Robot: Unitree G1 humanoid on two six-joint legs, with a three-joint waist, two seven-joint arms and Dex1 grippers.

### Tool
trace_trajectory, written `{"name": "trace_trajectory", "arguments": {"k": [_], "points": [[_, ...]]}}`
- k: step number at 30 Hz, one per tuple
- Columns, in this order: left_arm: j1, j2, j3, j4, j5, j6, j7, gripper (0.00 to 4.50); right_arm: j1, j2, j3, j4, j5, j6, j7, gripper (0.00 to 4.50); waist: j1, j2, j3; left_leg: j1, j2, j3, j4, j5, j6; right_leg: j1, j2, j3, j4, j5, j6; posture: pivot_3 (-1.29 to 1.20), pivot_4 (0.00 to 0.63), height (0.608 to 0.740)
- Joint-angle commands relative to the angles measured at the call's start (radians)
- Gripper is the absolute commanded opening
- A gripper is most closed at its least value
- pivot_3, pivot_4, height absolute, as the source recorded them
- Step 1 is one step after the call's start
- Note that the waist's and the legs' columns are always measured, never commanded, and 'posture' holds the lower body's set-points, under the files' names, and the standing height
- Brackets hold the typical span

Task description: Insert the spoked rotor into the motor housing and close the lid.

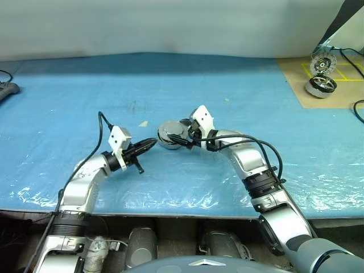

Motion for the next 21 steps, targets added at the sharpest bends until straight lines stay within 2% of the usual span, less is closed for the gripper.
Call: {"name": "trace_trajectory", "arguments": {"k": [1,6,9,10,11,21], "points": [[0.004,0.013,0.014,-0.056,-0.009,0.023,0.032,0.0,-0.01,0.011,0.014,0.0,-0.015,-0.033,0.001,4.11,0.0,0.0,0.0,0.0,0.0,0.0,0.0,0.0,0.0,0.0,0.0,0.0,0.0,0.0,0.0,0.0,0.15,0.74],[0.017,-0.005,-0.019,-0.135,-0.012,0.073,0.078,0.0,-0.017,0.015,0.028,0.041,-0.045,-0.061,-0.01,4.11,0.0,0.0,0.0,0.0,0.0,0.0,0.0,0.0,0.0,0.0,0.0,0.0,0.0,0.0,0.0,0.0,0.15,0.74],[0.01,-0.011,-0.022,-0.168,-0.02,0.106,0.1,0.0,-0.016,0.02,0.031,0.059,-0.059,-0.076,-0.013,3.5,0.0,0.0,0.0,0.0,0.0,0.0,0.001,0.0,0.0,0.0,0.0,0.0,0.001,0.0,0.0,0.0,0.15,0.74],[0.008,-0.01,-0.021,-0.174,-0.023,0.113,0.104,0.0,-0.015,0.022,0.03,0.06,-0.057,-0.075,-0.011,3.09,-0.001,0.0,0.0,0.0,0.0,0.0,0.001,0.0,0.0,0.0,0.0,0.0,0.002,0.0,0.0,0.0,0.15,0.74],[0.007,-0.008,-0.018,-0.18,-0.028,0.124,0.107,0.0,-0.015,0.025,0.029,0.059,-0.056,-0.073,-0.011,2.95,-0.001,0.0,0.0,0.001,0.0,0.0,0.001,0.0,0.0,0.0,0.0,0.0,0.002,0.0,0.0,0.0,0.15,0.74],[-0.018,0.014,-0.011,-0.179,-0.036,0.156,0.124,0.0,-0.036,0.058,0.052,0.082,-0.088,-0.051,-0.03,2.95,-0.013,0.0,0.0,0.001,0.0,0.0,0.003,0.0,0.0,0.0,0.0,0.0,0.004,0.0,0.0,0.0,0.15,0.74]]}}
